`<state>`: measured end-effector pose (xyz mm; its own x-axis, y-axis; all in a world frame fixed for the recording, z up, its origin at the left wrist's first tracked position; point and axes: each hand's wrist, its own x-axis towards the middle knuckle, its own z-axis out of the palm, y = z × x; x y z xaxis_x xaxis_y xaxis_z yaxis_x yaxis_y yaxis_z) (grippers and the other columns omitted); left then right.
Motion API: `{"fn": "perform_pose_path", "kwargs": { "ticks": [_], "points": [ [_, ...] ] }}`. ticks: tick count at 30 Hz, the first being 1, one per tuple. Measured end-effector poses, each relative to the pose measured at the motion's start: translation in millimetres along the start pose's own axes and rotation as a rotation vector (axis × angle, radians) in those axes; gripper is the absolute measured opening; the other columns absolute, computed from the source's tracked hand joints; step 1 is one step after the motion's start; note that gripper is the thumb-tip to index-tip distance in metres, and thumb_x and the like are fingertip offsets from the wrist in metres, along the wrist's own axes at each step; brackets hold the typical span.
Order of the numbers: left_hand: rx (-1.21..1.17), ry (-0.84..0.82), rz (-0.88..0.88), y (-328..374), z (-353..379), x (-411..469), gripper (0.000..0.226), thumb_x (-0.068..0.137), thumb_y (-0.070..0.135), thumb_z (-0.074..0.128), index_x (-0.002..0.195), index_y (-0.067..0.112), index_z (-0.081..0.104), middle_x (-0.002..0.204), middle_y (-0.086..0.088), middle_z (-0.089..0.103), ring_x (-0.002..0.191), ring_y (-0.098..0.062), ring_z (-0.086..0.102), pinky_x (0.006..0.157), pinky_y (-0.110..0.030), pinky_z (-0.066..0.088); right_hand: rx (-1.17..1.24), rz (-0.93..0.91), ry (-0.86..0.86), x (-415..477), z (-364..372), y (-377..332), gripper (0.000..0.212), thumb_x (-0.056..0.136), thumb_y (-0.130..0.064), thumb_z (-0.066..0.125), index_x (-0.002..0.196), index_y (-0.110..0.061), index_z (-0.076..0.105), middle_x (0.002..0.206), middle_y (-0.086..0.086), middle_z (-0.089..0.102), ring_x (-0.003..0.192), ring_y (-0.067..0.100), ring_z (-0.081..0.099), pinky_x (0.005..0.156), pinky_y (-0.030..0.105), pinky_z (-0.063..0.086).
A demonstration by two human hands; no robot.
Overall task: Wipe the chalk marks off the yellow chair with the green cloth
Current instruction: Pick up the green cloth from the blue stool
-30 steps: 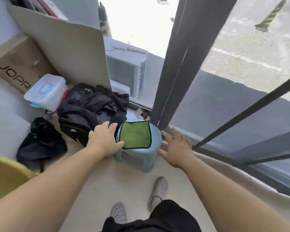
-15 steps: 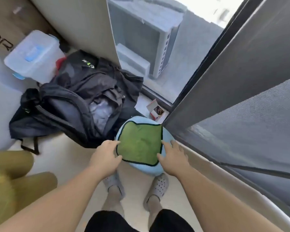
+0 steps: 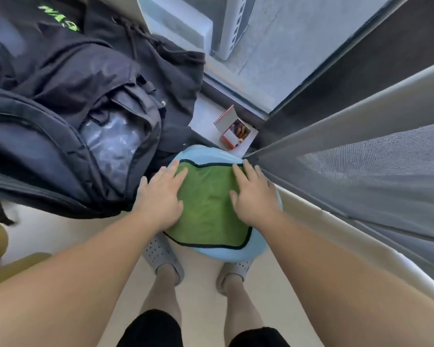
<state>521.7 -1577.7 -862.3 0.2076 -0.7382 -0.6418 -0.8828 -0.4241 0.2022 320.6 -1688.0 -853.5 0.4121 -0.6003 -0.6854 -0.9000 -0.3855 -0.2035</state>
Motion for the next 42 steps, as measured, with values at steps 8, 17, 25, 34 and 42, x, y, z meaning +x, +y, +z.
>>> {"fn": "perform_pose_path", "kwargs": {
  "ticks": [8,17,25,34,42],
  "points": [
    [-0.208,0.203,-0.007,6,0,19,0.051,0.088,0.024,0.059,0.139,0.018,0.054,0.145,-0.004,0.047,0.129,-0.029,0.045,0.108,-0.043,0.037,-0.071,0.058,0.266,17,8,13,0.036,0.088,-0.010,0.058,0.122,-0.019,0.065,0.115,0.006,0.056,0.110,0.033,0.045,0.091,0.042,0.035],
    [-0.419,0.043,0.027,30,-44,-5,0.063,0.090,0.032,0.065,0.147,0.034,0.041,0.146,-0.001,0.046,0.133,-0.027,0.041,0.111,-0.044,0.036,0.383,-0.018,0.152,-38,-33,-17,0.013,0.085,-0.018,0.069,0.080,-0.019,0.056,0.082,-0.005,0.060,0.082,0.020,0.055,0.064,0.028,0.037],
    [-0.810,-0.166,0.131,44,-163,-149,0.021,0.093,0.021,0.063,0.096,0.040,0.070,0.101,0.001,0.071,0.099,-0.021,0.065,0.088,-0.034,0.051,0.740,-0.028,0.197,-177,-118,-98,0.021,0.084,-0.017,0.075,0.073,-0.025,0.059,0.066,-0.008,0.064,0.065,0.012,0.061,0.064,0.027,0.049],
    [-0.622,0.292,0.095,24,-210,-327,0.016,0.088,0.019,0.071,0.080,0.032,0.066,0.092,0.004,0.055,0.075,-0.014,0.062,0.070,-0.028,0.049,0.664,-0.324,0.061,-303,-174,-161,0.021,0.080,-0.017,0.082,0.074,-0.021,0.062,0.059,-0.003,0.062,0.046,0.006,0.052,0.050,0.026,0.044],
    [-0.949,0.601,-0.406,9,-99,-479,0.016,0.092,0.019,0.065,0.083,0.031,0.061,0.090,0.002,0.059,0.067,-0.009,0.053,0.060,-0.024,0.038,0.341,-0.664,-0.116,-363,-122,-218,0.019,0.077,-0.022,0.084,0.079,-0.010,0.069,0.067,0.001,0.061,0.057,0.009,0.049,0.056,0.025,0.042]
  ]
}}
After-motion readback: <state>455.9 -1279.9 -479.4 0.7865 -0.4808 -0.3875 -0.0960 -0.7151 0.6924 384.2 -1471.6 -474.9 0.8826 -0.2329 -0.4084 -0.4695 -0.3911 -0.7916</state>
